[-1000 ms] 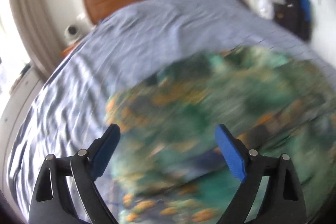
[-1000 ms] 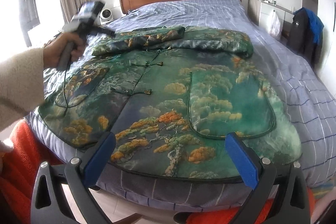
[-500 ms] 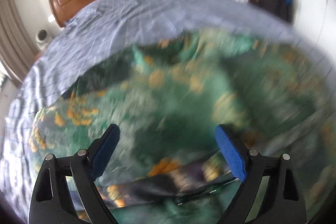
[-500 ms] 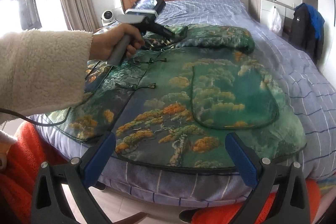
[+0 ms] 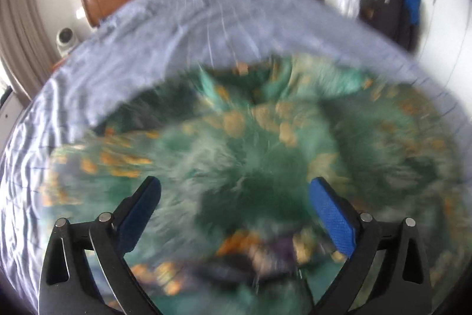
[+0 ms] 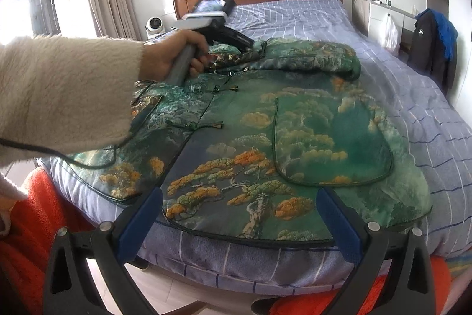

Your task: Fold large clothes

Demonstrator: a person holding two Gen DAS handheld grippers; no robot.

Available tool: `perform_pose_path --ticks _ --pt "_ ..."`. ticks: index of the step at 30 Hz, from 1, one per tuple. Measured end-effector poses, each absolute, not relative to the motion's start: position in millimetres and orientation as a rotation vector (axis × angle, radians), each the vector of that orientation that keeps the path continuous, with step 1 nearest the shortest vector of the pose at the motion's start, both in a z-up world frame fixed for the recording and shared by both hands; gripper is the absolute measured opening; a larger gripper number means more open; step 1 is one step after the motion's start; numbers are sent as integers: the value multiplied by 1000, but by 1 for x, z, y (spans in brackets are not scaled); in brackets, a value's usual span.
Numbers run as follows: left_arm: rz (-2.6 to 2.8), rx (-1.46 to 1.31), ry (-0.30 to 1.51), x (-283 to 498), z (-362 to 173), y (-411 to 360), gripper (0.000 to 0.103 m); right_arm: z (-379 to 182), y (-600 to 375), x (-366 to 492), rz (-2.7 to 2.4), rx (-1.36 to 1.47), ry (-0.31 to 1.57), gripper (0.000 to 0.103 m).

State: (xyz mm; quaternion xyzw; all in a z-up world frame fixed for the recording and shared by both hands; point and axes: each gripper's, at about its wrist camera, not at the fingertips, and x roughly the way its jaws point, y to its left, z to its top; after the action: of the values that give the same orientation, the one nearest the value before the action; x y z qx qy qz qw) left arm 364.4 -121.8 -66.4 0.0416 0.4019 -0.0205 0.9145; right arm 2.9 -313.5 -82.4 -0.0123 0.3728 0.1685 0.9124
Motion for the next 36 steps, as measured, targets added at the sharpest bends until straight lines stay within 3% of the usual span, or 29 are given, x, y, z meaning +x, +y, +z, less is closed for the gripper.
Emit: perform_pose_path --ticks 4,11,22,36 --pt "-97 81 717 302 -15 -87 102 -80 -310 3 360 -29 755 102" --pt "-12 74 674 212 18 -20 102 -75 -297 -2 385 -62 725 102" --pt "110 -47 672 99 40 50 102 -68 -279 -11 402 -118 698 102" --pt "100 -263 696 69 7 53 102 -66 -262 -23 430 -171 681 102"
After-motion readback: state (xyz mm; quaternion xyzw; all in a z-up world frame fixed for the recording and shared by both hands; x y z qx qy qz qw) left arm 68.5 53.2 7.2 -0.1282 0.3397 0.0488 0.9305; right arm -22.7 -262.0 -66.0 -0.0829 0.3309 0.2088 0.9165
